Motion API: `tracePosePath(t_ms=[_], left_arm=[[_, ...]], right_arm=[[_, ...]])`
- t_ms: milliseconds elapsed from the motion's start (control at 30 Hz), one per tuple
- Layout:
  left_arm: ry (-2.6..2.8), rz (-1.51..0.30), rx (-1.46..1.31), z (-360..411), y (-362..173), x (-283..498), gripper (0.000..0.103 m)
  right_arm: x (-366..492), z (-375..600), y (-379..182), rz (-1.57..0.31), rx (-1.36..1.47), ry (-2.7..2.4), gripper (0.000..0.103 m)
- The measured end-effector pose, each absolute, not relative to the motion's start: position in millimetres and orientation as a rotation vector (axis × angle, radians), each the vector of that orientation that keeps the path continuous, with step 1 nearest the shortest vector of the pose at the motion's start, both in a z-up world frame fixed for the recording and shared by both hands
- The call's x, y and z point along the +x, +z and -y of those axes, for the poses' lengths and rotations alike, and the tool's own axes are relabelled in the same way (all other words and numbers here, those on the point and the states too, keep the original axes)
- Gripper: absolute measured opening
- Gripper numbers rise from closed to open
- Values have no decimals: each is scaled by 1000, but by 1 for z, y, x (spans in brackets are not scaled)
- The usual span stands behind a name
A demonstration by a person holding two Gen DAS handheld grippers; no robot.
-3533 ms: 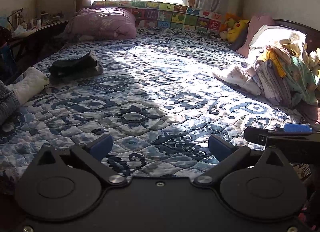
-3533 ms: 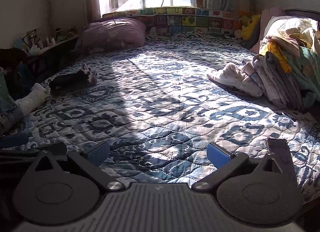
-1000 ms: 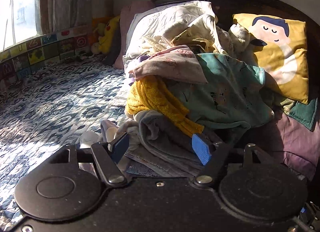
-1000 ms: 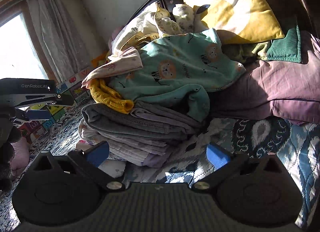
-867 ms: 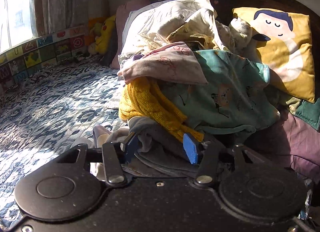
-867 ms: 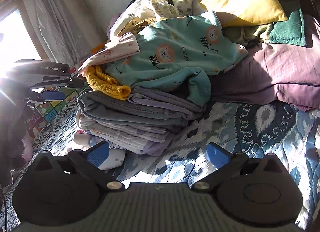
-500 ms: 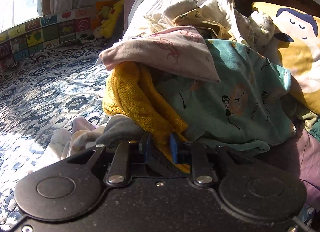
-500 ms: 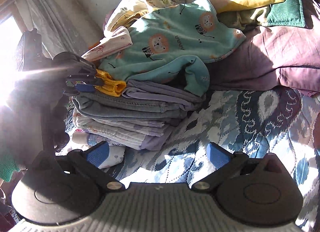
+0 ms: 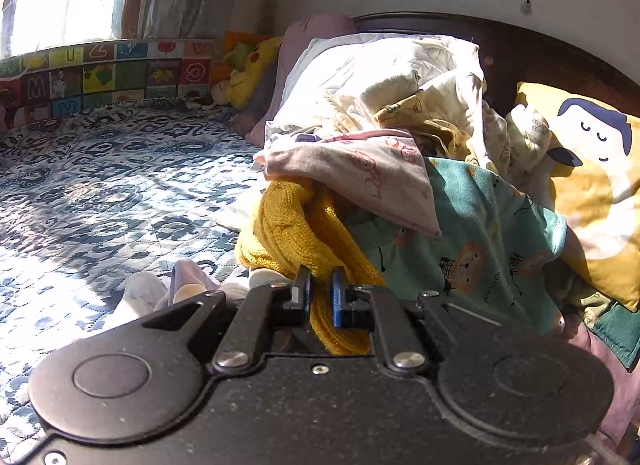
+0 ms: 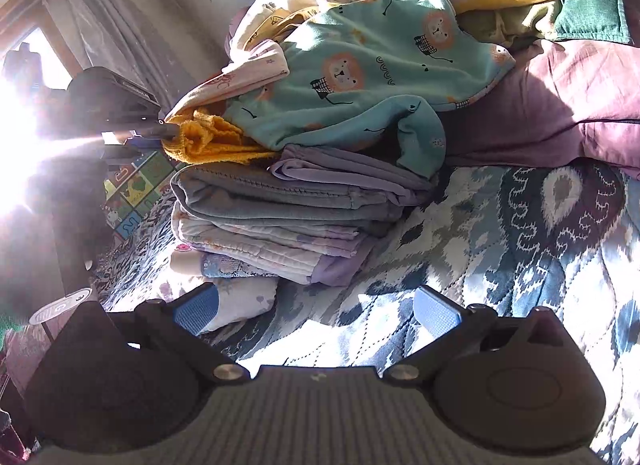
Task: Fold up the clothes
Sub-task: 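Grasp the mustard-yellow knit sweater in the pile with the left gripper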
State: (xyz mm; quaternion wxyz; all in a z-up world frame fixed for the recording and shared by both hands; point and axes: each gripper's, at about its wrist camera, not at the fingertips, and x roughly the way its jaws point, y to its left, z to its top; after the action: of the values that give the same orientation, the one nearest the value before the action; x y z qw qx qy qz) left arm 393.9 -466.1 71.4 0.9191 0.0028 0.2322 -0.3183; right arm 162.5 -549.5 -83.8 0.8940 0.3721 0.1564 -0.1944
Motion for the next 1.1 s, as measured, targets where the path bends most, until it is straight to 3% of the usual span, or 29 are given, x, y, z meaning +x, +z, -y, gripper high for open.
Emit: tracePosePath(t_ms=[167,533,667,700,733,800,1100], left_arm=[[-612,-399,-33,407,115,383,3],[-527,-222,34,273,160,308,0],[-553,-296,64,249,157,298,0],[-552,-316,81,250,151,297,7],[-571,-349,88,253,142,299,39],[-601,-388,75,258,124,300,78],[-698,-558,122,344,49,349,78]], right_arm=[[169,522,-77,-313,834,-259,103],[172,460,-73,-401,799,-22,103],[168,443,-85,-458,833,6,103],[163,439,-86,-454,833,-4,103],[157,434,-85,-439,822,-21,103],[146,421,-83,-414,772,-69,103],[135,385,-88,-321,522,-263,103]])
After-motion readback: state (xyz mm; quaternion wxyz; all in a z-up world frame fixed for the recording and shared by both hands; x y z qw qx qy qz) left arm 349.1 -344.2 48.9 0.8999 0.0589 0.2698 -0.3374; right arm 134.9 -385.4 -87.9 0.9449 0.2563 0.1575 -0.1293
